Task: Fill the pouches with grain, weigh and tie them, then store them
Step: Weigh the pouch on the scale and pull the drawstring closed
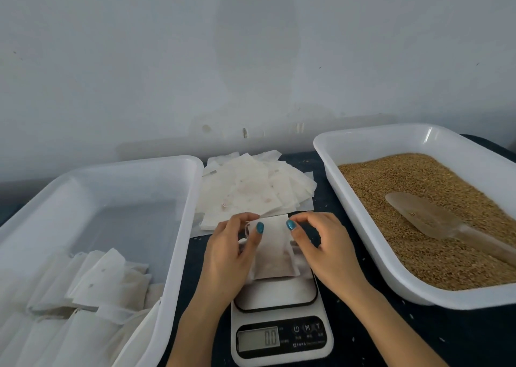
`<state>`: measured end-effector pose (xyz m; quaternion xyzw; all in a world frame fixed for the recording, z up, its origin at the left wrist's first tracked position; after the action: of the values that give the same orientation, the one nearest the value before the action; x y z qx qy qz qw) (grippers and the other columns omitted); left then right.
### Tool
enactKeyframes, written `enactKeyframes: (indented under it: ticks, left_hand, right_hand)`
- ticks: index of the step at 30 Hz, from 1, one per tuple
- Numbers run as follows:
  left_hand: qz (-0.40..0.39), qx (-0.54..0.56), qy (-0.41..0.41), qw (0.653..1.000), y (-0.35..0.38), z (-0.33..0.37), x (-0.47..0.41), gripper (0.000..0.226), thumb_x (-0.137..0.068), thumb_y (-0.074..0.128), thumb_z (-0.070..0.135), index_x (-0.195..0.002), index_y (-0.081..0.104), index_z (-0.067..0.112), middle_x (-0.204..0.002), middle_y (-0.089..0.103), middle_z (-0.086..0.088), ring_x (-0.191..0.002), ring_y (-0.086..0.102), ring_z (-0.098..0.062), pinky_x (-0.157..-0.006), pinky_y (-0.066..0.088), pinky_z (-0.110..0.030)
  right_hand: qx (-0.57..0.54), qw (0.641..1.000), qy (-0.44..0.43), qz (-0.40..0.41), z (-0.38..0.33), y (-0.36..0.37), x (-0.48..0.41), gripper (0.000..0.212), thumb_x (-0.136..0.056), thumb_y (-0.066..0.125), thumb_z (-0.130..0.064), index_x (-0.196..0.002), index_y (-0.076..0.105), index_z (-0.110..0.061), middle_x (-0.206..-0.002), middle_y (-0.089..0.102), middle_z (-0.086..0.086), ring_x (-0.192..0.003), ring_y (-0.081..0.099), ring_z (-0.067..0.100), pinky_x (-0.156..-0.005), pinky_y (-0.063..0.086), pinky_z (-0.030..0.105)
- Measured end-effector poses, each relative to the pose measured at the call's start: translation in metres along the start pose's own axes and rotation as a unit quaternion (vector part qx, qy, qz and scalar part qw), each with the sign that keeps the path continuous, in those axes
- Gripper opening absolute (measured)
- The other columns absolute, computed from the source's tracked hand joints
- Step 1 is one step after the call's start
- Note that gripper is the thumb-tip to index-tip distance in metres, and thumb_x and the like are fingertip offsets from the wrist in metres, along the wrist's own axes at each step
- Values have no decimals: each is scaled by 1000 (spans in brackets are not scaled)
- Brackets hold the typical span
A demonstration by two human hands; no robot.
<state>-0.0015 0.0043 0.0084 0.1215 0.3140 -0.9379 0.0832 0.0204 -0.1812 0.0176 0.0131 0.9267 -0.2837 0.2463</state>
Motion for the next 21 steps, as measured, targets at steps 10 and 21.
enactKeyframes:
  ticks: [10,21]
  left_hand:
    - [2,10,-11,1000,3,-3,0,55,-90,33,62,-129,53,30,-123,58,9,-103,54,12,-79,47,-7]
    - [14,27,-23,999,2,3,0,24,-94,58,39,-118,53,41,-107,62,18,-104,60,-1,-79,49,-10]
  right_hand:
    - [-17,998,50,-35,19,9,0,35,-93,47,-49,-115,67,-30,-105,63,-22,-110,52,-5,-92,44,20]
    - [-12,995,61,-80,12,16,2,53,-84,39,-68,-119,63,-35,-104,57,-32,-113,47,-7,-103,44,32]
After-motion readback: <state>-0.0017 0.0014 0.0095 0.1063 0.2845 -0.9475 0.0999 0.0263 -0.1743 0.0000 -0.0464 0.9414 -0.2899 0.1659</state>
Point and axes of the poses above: each hand's wrist, its own x-axis away from the middle knuckle, its own y-axis out of the palm, z = x × y, the point moved 10 cm from there along -x, towards the middle knuckle
